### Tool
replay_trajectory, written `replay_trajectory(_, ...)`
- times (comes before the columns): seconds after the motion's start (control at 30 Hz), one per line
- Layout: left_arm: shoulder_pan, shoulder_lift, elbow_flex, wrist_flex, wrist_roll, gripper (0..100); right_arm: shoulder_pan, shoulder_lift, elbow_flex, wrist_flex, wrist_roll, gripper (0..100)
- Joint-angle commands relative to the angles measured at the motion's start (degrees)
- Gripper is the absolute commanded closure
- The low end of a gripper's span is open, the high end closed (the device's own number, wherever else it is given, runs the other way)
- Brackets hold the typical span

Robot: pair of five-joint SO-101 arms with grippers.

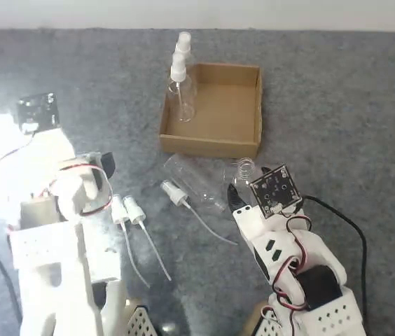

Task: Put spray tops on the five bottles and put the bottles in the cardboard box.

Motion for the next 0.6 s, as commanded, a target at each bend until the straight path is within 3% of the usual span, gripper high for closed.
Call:
replay_trajectory(0.0,0.4,6.2,-6.6,3.6,-0.7,78,0.7,-0.7,-0.9,-1.5,-0.1,86.1)
replay_trajectory(0.57,0.0,30.4,-7.0,5.4,-6.2,78,0.7,-0.7,-0.9,-1.5,-0.1,85.8)
